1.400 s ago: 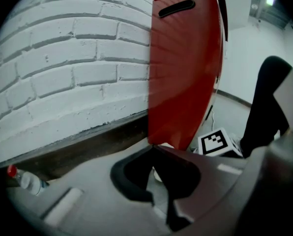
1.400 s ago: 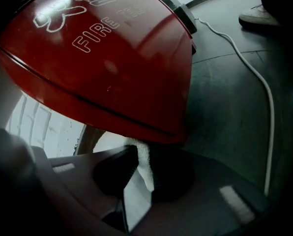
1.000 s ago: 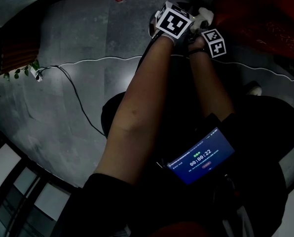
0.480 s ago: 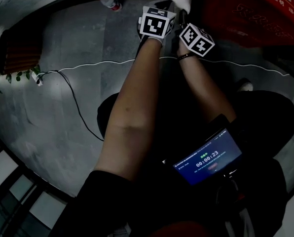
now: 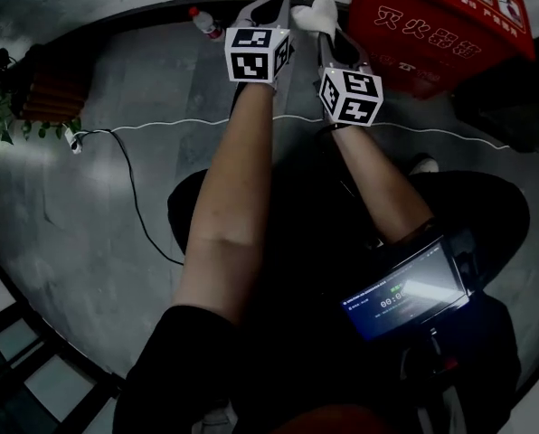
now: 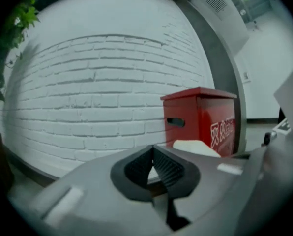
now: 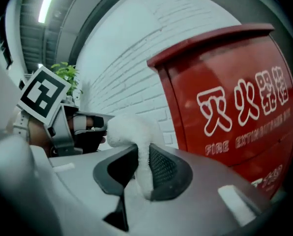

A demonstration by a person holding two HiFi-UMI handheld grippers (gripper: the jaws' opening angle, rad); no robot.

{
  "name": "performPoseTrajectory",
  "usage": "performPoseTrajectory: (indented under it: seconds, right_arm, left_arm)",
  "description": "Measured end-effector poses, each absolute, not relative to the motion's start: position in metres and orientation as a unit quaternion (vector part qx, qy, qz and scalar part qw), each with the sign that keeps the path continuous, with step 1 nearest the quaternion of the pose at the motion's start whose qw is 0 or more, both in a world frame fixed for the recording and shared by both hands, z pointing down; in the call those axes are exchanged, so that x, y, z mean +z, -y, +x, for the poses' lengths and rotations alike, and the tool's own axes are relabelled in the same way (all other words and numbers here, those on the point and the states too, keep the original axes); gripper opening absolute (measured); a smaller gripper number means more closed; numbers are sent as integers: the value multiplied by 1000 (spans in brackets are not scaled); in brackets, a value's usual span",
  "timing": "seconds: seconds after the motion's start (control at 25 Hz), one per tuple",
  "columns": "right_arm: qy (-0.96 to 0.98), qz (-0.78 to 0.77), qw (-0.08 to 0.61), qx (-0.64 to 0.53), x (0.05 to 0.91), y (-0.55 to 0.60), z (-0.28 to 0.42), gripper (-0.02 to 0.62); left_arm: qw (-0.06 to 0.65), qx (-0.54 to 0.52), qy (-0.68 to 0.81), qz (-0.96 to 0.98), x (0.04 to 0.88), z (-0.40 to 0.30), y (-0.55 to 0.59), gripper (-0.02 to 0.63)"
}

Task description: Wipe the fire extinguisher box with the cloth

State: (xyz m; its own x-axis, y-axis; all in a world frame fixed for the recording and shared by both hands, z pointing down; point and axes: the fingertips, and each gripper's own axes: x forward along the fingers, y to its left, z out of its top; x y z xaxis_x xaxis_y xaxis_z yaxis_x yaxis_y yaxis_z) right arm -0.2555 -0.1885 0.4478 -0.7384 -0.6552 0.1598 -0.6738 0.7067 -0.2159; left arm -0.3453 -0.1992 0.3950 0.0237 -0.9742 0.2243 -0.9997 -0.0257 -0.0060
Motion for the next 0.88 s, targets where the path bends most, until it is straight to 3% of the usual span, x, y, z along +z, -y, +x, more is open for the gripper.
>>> performPoseTrajectory:
  seconds: [0.52, 0.88]
  right_arm:
    - [949, 310, -16, 51, 295, 154, -118, 69]
    - [957, 288, -3, -20, 215, 142, -11, 69]
  left_arm:
    - [-64, 5, 637, 768, 244, -199, 181, 3]
    - [-64, -13, 518, 853, 205, -82, 143, 3]
